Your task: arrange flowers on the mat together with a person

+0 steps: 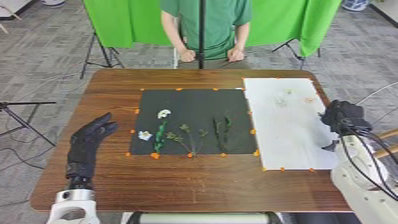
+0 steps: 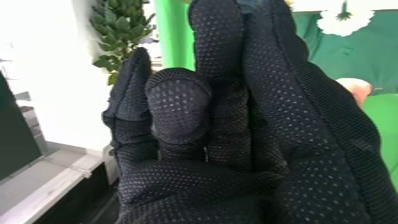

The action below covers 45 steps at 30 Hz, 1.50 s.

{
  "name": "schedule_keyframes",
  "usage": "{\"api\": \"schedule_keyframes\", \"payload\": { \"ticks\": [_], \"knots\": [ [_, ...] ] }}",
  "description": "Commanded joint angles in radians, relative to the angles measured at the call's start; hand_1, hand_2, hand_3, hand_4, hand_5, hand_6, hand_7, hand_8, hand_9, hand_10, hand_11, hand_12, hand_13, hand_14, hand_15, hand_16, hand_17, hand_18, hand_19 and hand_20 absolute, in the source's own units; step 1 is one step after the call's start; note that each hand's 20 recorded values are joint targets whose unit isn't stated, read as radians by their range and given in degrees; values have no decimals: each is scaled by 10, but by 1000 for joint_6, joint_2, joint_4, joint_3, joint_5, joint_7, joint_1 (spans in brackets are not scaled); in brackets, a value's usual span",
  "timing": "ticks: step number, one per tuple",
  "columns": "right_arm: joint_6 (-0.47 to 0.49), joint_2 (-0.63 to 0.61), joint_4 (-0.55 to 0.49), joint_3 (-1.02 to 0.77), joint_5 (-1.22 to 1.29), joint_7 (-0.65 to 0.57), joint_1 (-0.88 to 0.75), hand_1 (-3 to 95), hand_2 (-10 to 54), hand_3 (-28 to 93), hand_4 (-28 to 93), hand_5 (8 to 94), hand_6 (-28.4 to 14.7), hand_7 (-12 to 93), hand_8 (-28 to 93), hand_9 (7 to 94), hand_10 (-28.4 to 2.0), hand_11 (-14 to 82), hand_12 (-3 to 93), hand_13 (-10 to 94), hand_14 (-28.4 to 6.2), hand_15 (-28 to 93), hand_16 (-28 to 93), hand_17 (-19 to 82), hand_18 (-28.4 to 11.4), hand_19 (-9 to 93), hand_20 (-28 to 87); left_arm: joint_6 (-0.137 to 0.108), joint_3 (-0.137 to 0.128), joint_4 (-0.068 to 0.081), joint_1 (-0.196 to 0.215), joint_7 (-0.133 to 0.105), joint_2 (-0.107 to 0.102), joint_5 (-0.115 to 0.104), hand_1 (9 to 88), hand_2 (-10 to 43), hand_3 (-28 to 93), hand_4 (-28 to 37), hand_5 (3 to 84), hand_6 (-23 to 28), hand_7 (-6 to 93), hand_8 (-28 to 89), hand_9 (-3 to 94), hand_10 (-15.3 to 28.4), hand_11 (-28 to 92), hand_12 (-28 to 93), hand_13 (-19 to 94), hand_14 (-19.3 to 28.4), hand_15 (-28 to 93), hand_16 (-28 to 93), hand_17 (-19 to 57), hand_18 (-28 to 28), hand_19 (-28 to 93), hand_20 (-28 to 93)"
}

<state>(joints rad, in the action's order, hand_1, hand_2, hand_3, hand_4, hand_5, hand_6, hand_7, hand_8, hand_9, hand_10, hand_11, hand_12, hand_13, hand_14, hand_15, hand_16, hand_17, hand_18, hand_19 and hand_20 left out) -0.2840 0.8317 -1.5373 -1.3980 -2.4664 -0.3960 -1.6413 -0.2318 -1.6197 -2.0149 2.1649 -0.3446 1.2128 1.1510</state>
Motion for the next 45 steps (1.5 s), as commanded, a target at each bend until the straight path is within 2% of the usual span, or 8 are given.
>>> {"api": "schedule_keyframes", "payload": {
  "ticks": [1,8,16,28,29,31,36,45],
  "knots": [
    [17,-63,-181,-75,22,-6,33,646,-95,548,-258,818,33,228,39,920,-82,80,450,710,-100,696,357,315,-215,670,534,-8,-5,-5,24,3,4,-8,319,-95,631,-213,477,46,129,-71,492,133,203,144,424,157,191,-2,130,106,85,196],
    [87,-115,-294,130,169,103,334,639,-95,558,-253,811,33,228,47,912,-88,79,460,697,-103,696,363,304,-212,664,534,3,-8,-3,17,13,-7,-8,319,-95,632,-214,476,45,129,-71,492,132,204,145,424,156,191,-3,131,106,85,196],
    [198,-17,-282,542,224,255,643,634,-95,567,-256,809,35,233,48,907,-87,83,471,692,-103,698,365,301,-209,662,534,5,-1,2,10,18,-10,-9,320,-95,631,-214,476,45,128,-70,493,132,204,145,424,157,190,-2,130,107,85,196],
    [409,171,-169,821,135,344,738,621,-95,584,-259,795,37,250,45,899,-84,90,489,685,-101,696,367,296,-204,656,530,4,11,10,-9,21,-7,-9,319,-95,631,-213,476,45,128,-70,492,133,203,145,425,157,191,-2,130,107,85,196],
    [419,202,-116,805,111,372,747,619,-95,587,-258,794,37,252,42,898,-84,91,493,685,-102,696,367,296,-204,656,529,14,23,42,-68,47,-3,-7,319,-95,631,-213,476,45,129,-70,492,133,203,145,425,157,190,-2,130,107,85,196],
    [415,240,-56,813,86,392,754,616,-95,590,-259,793,38,254,40,892,-85,96,505,684,-103,696,369,296,-203,655,528,23,17,54,-71,45,0,-9,320,-95,631,-213,477,46,129,-70,492,133,203,145,425,157,190,-2,130,107,85,196],
    [420,222,-102,848,71,329,718,612,-95,596,-263,790,39,261,35,878,-89,106,534,681,-103,697,378,294,-202,654,527,14,13,21,-16,20,-4,-11,319,-95,631,-212,477,45,129,-70,493,133,203,145,425,157,191,-2,130,107,85,196],
    [451,222,-123,870,73,301,689,602,-95,601,-261,781,42,269,30,853,-94,115,542,664,-107,697,383,286,-202,647,522,15,10,7,7,17,-5,-12,319,-95,631,-212,477,46,127,-70,492,133,203,144,425,157,190,-2,130,107,85,196]
  ]
}}
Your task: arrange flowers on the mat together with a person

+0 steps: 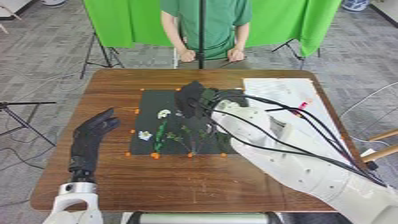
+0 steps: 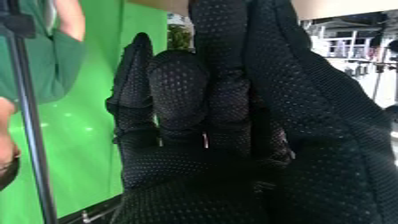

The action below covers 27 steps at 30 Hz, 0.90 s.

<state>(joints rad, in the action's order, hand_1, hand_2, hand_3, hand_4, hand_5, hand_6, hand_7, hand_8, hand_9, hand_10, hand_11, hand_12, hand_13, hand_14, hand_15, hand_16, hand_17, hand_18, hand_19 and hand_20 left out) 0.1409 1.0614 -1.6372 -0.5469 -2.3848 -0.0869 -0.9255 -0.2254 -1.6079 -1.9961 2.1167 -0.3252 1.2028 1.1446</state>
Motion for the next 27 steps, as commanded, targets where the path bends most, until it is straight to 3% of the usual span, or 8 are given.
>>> {"api": "schedule_keyframes", "payload": {
  "ticks": [1,14,27],
  "knots": [
    [27,-7,-25,24,-4,-10,-26,602,-95,601,-261,782,42,269,28,852,-94,115,542,664,-108,697,383,286,-202,646,522,11,-3,-12,56,-2,6,-5,319,-95,631,-213,477,46,127,-70,493,133,203,145,425,157,190,-2,129,107,85,196],
    [27,1,-16,15,-14,7,-45,569,-95,611,-255,738,35,263,14,808,-102,105,512,636,-117,683,376,263,-200,620,501,13,0,-8,46,7,9,-2,317,-95,633,-216,476,46,126,-69,492,133,202,145,424,157,190,-2,129,106,84,196],
    [53,-5,-12,0,-41,24,-48,531,-95,630,-266,683,28,264,6,726,-117,210,420,608,-126,687,371,247,-199,603,492,13,-2,-10,49,8,10,-2,317,-95,633,-214,476,45,126,-70,492,132,201,145,424,157,190,-2,129,106,83,196]
  ]
}}
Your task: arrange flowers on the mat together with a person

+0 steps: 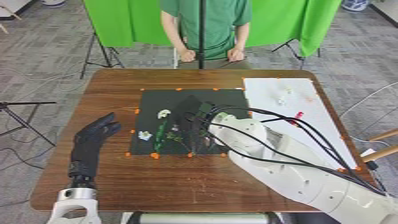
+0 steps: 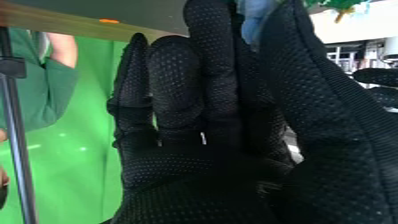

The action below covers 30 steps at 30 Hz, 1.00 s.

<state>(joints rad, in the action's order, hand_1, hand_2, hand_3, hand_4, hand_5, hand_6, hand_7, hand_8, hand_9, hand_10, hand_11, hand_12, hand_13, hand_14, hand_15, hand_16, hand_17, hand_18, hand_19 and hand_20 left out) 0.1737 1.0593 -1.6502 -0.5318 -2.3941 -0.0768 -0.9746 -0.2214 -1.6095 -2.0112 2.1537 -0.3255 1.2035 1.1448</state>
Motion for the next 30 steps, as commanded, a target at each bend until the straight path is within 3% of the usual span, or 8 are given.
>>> {"api": "schedule_keyframes", "payload": {
  "ticks": [1,7,14,22,24,30],
  "knots": [
    [22,-8,-2,-12,-29,8,6,529,-95,632,-266,682,28,264,5,724,-117,214,416,608,-126,688,371,247,-199,603,491,12,1,8,7,7,9,-2,317,-95,633,-214,476,46,126,-70,492,132,201,145,424,157,190,-2,129,106,83,196],
    [49,-16,-13,-34,-21,15,3,511,-95,655,-269,668,31,263,0,707,-118,229,400,598,-128,691,369,242,-200,600,490,12,0,7,8,9,7,-1,316,-95,634,-215,476,45,127,-70,492,132,202,146,424,157,190,-2,128,107,84,196],
    [93,-21,-32,-56,-22,27,3,459,-95,719,-280,641,35,242,-47,663,-130,288,304,582,-132,693,367,230,-200,592,487,13,1,7,8,11,6,-1,318,-95,632,-212,476,46,127,-70,492,133,202,145,424,157,190,-2,128,106,83,196],
    [134,-23,-48,-62,-17,40,1,433,-95,742,-281,618,30,240,-129,633,-134,283,296,562,-137,693,363,218,-201,583,484,13,0,6,8,14,6,0,317,-95,632,-211,476,46,125,-69,492,133,202,145,425,157,190,-1,128,107,84,195],
    [127,-24,-50,-57,-16,31,1,429,-95,743,-281,615,30,239,-130,629,-135,282,297,559,-139,692,363,216,-201,580,483,15,2,8,4,15,4,0,317,-95,633,-212,476,46,125,-69,491,133,201,145,425,157,191,-1,128,107,84,195],
    [-16,-34,-33,-9,16,-9,6,412,-95,703,-282,611,33,242,-132,627,-139,278,292,555,-142,690,357,214,-203,579,480,14,2,8,5,14,3,0,318,-95,632,-213,476,45,126,-69,491,132,201,146,425,157,191,-1,128,107,84,195]
  ]
}}
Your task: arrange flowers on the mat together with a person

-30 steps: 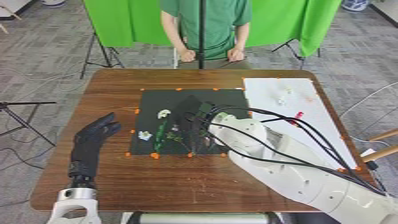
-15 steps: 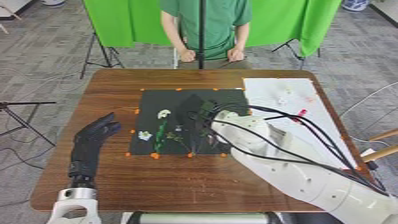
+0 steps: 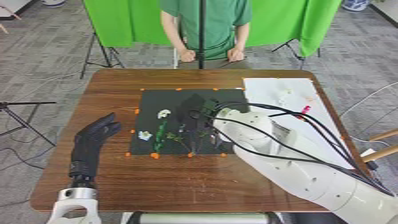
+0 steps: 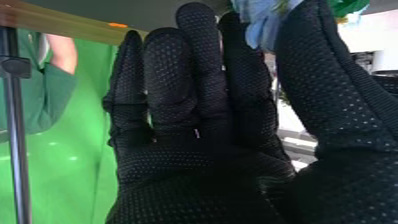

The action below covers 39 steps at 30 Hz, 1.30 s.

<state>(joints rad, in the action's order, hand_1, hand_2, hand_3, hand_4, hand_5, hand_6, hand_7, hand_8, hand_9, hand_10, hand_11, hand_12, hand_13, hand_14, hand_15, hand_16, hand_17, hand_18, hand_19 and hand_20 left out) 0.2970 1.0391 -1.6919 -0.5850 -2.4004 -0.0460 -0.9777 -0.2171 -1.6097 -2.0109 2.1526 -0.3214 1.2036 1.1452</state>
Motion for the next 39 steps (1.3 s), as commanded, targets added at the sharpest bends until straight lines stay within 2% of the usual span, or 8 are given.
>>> {"api": "schedule_keyframes", "payload": {
  "ticks": [1,8,14,19,25,30,34,39],
  "knots": [
    [-158,-15,10,51,25,-47,11,415,-95,676,-282,637,40,245,-125,639,-139,277,288,559,-143,690,355,216,-204,579,480,13,2,8,5,11,3,-1,318,-95,632,-213,476,45,125,-69,492,132,202,146,425,157,190,-2,128,107,84,195],
    [-222,-14,27,68,11,-38,17,523,-95,591,-276,741,42,302,-10,699,-126,273,282,588,-135,682,350,234,-200,580,479,11,1,8,4,9,3,-1,318,-95,631,-212,476,45,126,-69,492,132,201,145,425,157,190,-2,128,106,84,195],
    [-207,-13,22,7,20,-19,8,486,-95,612,-282,686,34,287,-6,682,-129,266,285,583,-137,677,363,232,-200,582,480,9,1,9,3,5,4,-2,318,-95,631,-211,477,45,126,-70,492,132,203,145,425,158,190,-2,128,107,83,195],
    [-272,-58,-102,-176,134,-24,-71,367,-95,701,-267,652,32,248,-118,646,-142,201,252,575,-138,567,313,214,-200,546,452,7,-1,5,9,2,4,-1,318,-95,631,-212,476,45,126,-69,492,132,202,145,424,158,190,-2,128,107,84,195],
    [-355,-92,-327,-588,562,-31,-365,258,-4,674,-208,641,6,205,-117,621,-158,161,239,548,-154,387,276,197,-191,461,399,6,-7,0,18,1,5,-4,317,-95,634,-212,477,46,126,-69,492,133,201,145,425,157,190,-2,128,107,83,195],
    [-176,-53,-430,-945,979,51,-689,216,19,661,-184,620,-14,157,-93,586,-170,125,227,512,-164,274,271,196,-186,367,352,2,-15,-3,22,-3,11,-5,318,-95,632,-213,477,46,124,-70,492,133,201,145,425,157,189,-2,128,106,83,195],
    [-22,9,-396,-1117,1176,136,-861,187,29,653,-166,549,-33,107,-74,496,-172,63,203,435,-172,135,295,182,-185,249,316,4,-17,-6,29,-2,12,-7,316,-95,633,-212,477,45,125,-69,492,133,201,145,425,157,189,-1,128,106,82,195],
    [-43,127,-389,-1229,1348,236,-1051,131,44,678,-172,448,-29,55,-60,399,-165,37,167,316,-163,65,255,161,-179,125,263,8,-12,-3,21,-9,16,-9,312,-95,638,-214,477,45,126,-70,493,133,202,145,426,158,190,-1,129,106,83,196]
  ]
}}
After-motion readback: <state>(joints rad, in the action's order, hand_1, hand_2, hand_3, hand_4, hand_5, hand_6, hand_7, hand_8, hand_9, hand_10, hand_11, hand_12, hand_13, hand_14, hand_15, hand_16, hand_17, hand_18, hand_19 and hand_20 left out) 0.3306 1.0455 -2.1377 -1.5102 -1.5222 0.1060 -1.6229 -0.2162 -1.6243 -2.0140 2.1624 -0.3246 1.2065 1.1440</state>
